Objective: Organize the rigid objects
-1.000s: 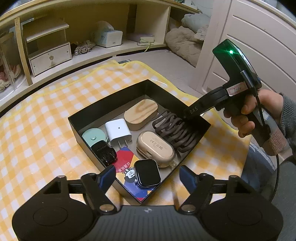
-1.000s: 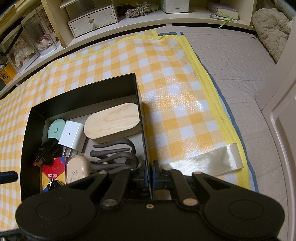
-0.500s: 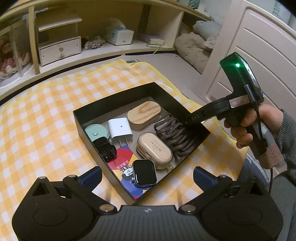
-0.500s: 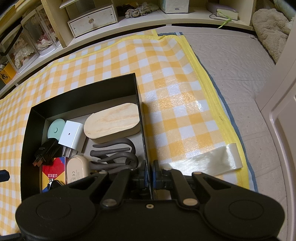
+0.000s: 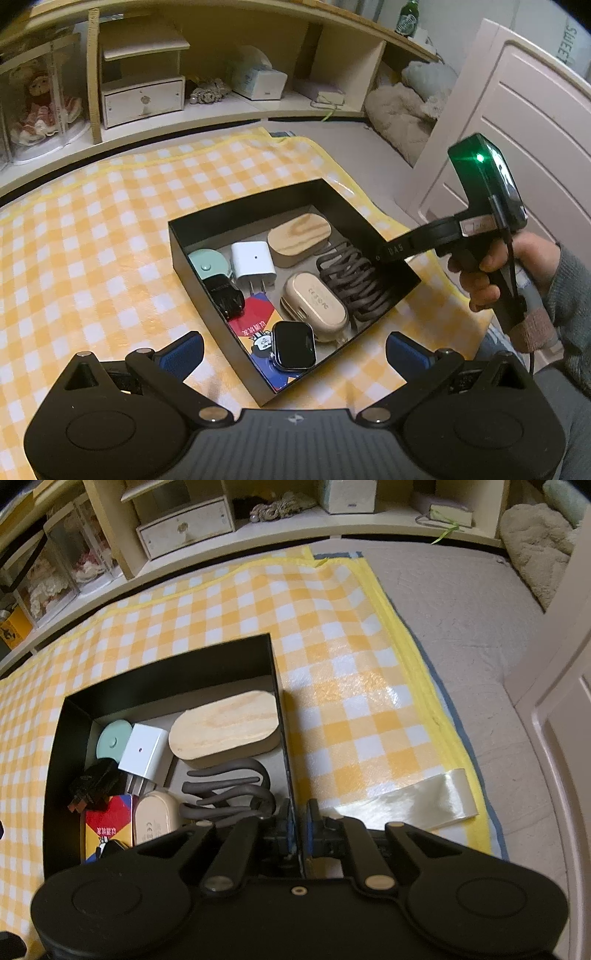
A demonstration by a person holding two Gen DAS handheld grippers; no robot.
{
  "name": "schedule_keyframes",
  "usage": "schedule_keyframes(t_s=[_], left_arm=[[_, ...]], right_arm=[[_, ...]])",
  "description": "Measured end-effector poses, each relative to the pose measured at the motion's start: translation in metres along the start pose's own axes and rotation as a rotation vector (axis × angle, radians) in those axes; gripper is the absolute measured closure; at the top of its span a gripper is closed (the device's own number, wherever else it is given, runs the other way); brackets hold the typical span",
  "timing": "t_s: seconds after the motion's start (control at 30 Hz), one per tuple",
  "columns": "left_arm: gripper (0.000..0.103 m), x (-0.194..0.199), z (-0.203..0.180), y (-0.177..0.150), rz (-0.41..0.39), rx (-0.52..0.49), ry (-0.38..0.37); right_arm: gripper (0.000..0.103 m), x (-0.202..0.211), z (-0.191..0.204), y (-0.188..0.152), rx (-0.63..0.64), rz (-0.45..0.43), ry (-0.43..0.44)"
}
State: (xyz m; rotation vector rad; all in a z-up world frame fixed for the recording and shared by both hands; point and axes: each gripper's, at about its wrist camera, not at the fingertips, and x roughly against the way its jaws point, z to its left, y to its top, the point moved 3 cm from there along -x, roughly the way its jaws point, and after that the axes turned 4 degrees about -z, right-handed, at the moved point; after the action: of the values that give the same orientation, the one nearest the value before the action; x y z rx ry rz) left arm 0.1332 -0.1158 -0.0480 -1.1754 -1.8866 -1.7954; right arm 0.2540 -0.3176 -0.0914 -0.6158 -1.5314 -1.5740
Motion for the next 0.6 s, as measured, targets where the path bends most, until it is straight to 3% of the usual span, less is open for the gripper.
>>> schedule_keyframes(t_s=[0.27, 0.37, 0.6], left_arm=[[0.000, 0.009, 0.004, 0.004, -0.035, 0.015, 0.018], [0.000, 0.013, 0.005, 0.005, -0.046, 0.018, 0.025], [0.000, 0.032, 0.012, 0.005, -0.091, 0.055, 0.031]], right_arm=[[0.080, 0.059, 0.007, -0.001, -0.050, -0.137, 0.013], [0.071, 0.087, 0.016, -0.007, -0.052, -0.205, 0.016], [0.062, 0.128, 0.033, -0.028, -0.030, -0.276, -0.010]])
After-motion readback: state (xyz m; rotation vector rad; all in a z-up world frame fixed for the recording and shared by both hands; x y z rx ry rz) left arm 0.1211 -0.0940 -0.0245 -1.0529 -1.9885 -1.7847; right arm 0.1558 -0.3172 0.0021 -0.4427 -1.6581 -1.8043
